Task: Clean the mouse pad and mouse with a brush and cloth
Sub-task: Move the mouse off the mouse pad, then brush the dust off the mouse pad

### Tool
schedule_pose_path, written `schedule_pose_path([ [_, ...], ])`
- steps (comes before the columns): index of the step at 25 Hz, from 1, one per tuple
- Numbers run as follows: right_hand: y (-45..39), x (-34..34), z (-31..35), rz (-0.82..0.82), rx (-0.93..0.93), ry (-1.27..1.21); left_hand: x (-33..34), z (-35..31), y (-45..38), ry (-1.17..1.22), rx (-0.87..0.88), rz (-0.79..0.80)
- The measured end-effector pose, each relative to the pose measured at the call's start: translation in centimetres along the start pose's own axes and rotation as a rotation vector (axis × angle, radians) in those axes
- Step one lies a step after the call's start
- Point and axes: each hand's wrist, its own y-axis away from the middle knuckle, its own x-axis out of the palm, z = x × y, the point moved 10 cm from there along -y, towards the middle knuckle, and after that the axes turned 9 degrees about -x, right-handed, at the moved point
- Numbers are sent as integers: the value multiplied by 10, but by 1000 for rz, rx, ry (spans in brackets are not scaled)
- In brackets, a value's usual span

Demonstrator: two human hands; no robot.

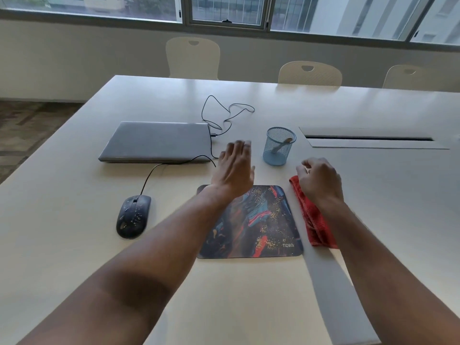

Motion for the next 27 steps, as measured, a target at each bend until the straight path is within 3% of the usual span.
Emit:
schedule_pose_path([
  [8, -72, 0, 13, -8, -17, -150, 34, -33, -53, 9, 41, 141],
  [16, -100, 22, 25, 148, -121, -143, 58, -47, -62, -33, 131, 301],
  [27, -107, 24, 24, 49, -142, -241, 60, -44, -58, -27, 102, 350],
])
